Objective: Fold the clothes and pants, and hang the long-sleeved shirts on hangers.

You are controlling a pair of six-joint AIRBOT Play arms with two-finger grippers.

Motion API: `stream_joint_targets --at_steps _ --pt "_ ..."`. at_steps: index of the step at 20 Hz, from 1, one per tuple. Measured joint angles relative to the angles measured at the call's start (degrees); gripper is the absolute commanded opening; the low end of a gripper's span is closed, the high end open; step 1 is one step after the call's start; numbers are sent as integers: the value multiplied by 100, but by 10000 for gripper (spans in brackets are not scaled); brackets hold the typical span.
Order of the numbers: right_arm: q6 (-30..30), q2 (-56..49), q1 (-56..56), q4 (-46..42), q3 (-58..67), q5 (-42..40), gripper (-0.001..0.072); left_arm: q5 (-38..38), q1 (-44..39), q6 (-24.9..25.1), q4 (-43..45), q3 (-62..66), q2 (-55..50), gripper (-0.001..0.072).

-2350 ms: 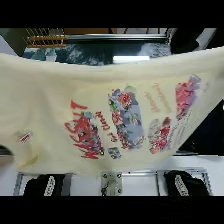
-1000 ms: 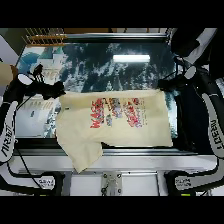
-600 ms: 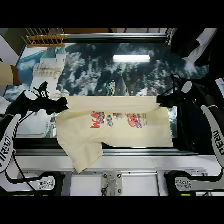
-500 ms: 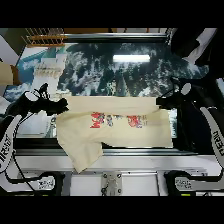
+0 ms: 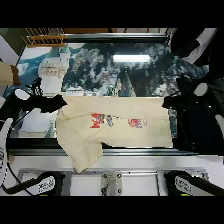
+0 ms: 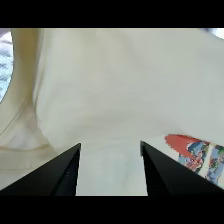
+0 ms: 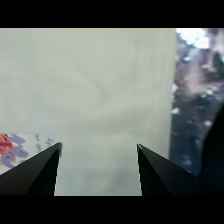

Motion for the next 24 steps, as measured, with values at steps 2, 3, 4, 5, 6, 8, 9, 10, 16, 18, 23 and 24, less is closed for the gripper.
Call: stream_joint_targets --at_steps 2,3,4,5,6,8,9,10,16,18,23,24 --pt "28 568 -372 -157 -348 442 514 -166 -11 2 -4 -179 439 391" --pt "109 868 -599 -197 -638 621 515 -208 -37 0 -7 -319 645 391" --pt "219 1119 -802 -203 -942 721 515 -223 -81 2 -9 -485 839 391" --pt "382 1421 -1058 -190 -1368 802 515 -225 -146 0 -11 -680 1038 391" --pt "529 1659 -1272 -129 -1762 835 515 -214 -219 2 -28 -866 1211 391" --pt "789 2039 -1617 175 -2529 798 515 -87 -391 2 -31 -1228 1513 391" --pt "883 2181 -1735 358 -2892 708 514 -42 -474 2 -31 -1370 1626 391" --pt "955 2288 -1810 557 -3215 612 514 22 -562 2 -35 -1502 1731 391" --pt "1287 2500 -1810 1202 -4242 -160 512 155 -841 2 -46 -1840 2013 391" --pt "1351 2498 -1786 1241 -4347 -345 512 173 -866 2 -46 -1867 2035 391" --pt "1423 2347 -1766 1270 -4428 -702 512 184 -885 0 -44 -1888 2055 391" --pt "1432 2323 -1764 1283 -4430 -758 512 184 -885 -2 -44 -1891 2055 391"
